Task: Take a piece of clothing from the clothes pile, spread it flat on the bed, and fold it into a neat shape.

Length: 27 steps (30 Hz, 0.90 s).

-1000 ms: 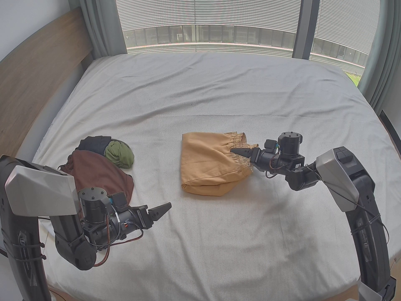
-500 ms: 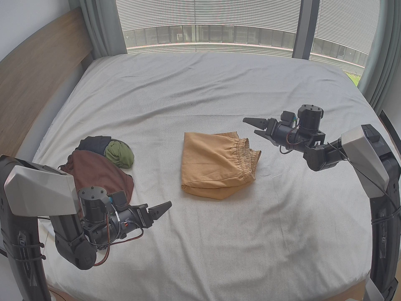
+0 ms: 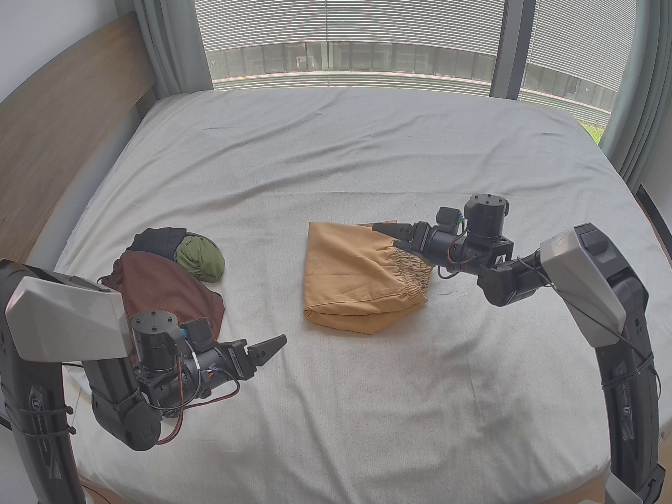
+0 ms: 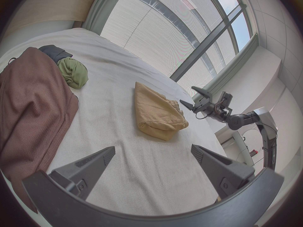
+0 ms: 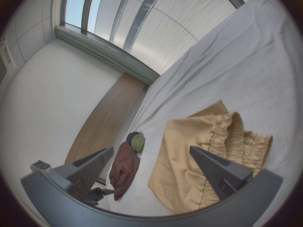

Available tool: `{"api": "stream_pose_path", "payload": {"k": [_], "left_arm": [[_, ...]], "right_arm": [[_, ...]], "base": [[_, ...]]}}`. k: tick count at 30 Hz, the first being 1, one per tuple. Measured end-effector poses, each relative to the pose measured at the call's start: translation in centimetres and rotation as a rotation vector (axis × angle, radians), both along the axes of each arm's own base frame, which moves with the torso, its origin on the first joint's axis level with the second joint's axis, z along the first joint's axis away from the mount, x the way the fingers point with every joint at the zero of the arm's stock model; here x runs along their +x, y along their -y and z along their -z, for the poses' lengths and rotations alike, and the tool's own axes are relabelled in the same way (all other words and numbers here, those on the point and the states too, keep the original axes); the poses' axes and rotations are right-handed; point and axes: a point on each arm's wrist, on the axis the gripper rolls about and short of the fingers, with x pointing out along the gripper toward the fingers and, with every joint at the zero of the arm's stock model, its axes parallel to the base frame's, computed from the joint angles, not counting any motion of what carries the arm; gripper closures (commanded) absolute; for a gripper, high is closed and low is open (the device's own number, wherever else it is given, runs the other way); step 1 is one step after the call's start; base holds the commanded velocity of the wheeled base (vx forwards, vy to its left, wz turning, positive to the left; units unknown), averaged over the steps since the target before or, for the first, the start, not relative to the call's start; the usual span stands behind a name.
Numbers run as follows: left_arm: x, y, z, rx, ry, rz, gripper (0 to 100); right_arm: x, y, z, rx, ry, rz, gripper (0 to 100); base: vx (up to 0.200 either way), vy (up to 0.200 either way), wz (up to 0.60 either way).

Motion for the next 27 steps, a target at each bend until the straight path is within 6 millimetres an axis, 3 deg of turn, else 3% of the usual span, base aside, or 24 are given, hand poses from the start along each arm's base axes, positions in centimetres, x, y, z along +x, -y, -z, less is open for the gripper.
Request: {"api": "stream_pose_path", "payload": {"k": [6, 13, 17, 22, 27], "left_arm": [[0.0, 0.0, -0.1, -0.002, 0.002, -0.002, 0], [0.0, -0.1, -0.1, -0.004, 0.003, -0.003, 0], [0.0, -0.1, -0.4, -0.007, 0.008, -0.003, 0], [-0.1, -0.1, -1.3, -0.023, 0.032, -0.001, 0], [-0.7, 0.0, -3.5, -0.048, 0.092, 0.010, 0]], "right_arm": [[0.6, 0.0, 3.7, -0.028, -0.043, 0.011, 0], [0.4, 0.6, 6.7, -0.063, -0.070, 0.051, 0], [-0.1, 1.1, 7.4, -0.066, -0.071, 0.061, 0], [-1.1, 1.9, 5.4, -0.059, -0.065, 0.080, 0], [-3.4, 2.7, 0.2, -0.037, -0.004, 0.088, 0]], "base": [[0.000, 0.000, 0.00], [0.000, 0.000, 0.00], [0.000, 0.000, 0.00], [0.000, 0.000, 0.00], [0.000, 0.000, 0.00]]}}
